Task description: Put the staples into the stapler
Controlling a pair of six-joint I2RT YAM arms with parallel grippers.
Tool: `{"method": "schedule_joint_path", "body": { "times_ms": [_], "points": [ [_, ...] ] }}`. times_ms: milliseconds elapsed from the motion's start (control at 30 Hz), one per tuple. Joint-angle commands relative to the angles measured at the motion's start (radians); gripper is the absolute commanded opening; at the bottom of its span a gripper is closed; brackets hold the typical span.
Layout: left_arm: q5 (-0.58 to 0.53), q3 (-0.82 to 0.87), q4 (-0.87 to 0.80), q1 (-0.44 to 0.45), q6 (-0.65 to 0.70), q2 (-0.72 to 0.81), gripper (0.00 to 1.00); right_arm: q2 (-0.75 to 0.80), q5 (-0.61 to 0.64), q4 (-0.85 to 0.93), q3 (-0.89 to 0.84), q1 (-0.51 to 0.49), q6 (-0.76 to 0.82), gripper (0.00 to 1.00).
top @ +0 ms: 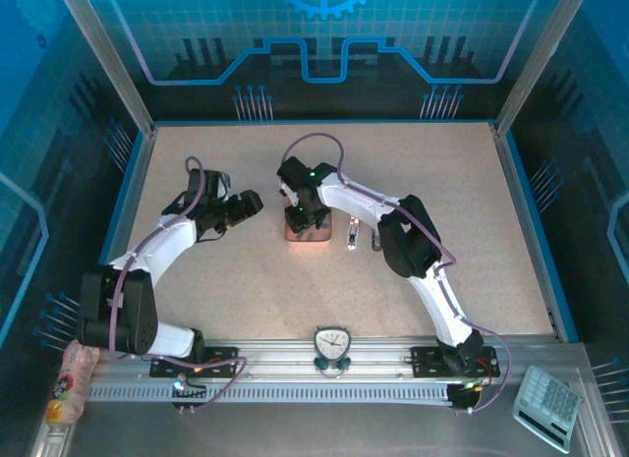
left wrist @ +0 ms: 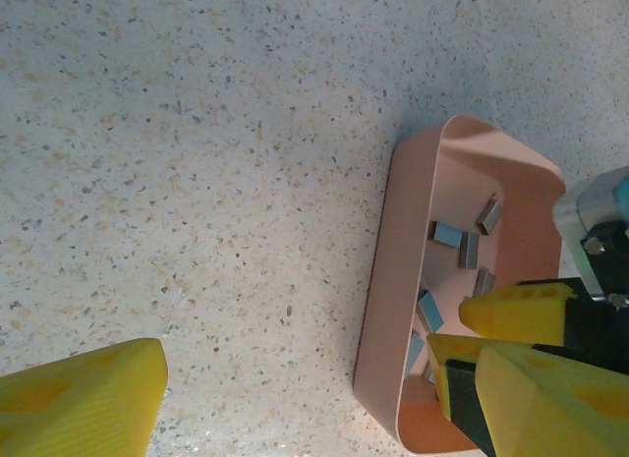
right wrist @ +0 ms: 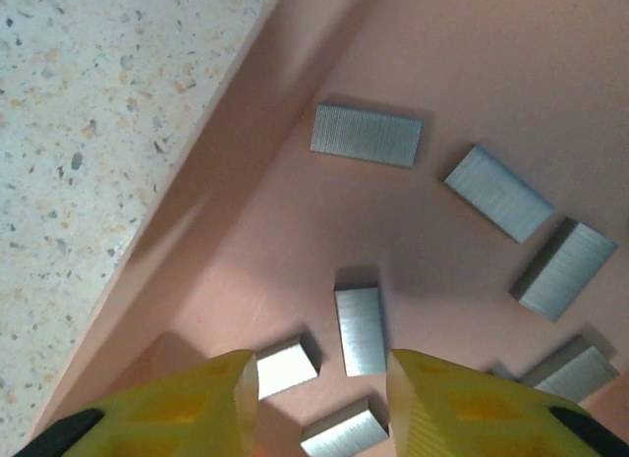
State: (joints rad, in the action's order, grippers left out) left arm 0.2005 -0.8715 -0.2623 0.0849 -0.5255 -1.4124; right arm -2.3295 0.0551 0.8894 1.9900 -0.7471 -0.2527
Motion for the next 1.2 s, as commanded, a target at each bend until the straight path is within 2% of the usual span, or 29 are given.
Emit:
{"method": "schedule_joint_path", "body": {
  "times_ms": [0,200,433,567,733,933,1167],
  "points": [
    [0.029,-0.04,-0.031,-0.011,-0.008,-0.019,0.83,-0.045,-0.006,0.022,0.033,-0.003,0.015,0.39],
    [0.036,-0.044,-0.032,-0.014,-0.014,-0.032,0.83,-0.079,0.009,0.022,0.043,0.009,0.023,0.38],
    [0.04,-0.057,-0.039,-0.014,-0.014,-0.045,0.82,-0.094,0.033,0.012,0.039,0.024,0.026,0.3],
    [0.042,-0.061,-0.049,-0.014,-0.015,-0.049,0.82,-0.1,0.049,0.014,0.034,0.022,0.032,0.3],
    [0.045,-0.061,-0.057,-0.014,-0.021,-0.044,0.82,-0.09,0.04,0.003,0.023,0.022,0.036,0.24],
    [0.036,-0.046,-0.06,-0.013,-0.015,-0.007,0.82,-0.002,0.044,-0.043,-0.001,0.023,0.044,0.21],
    [0.011,-0.001,-0.046,0.022,-0.009,0.079,0.81,0.239,0.044,-0.119,-0.166,0.025,0.015,0.21]
  ]
}}
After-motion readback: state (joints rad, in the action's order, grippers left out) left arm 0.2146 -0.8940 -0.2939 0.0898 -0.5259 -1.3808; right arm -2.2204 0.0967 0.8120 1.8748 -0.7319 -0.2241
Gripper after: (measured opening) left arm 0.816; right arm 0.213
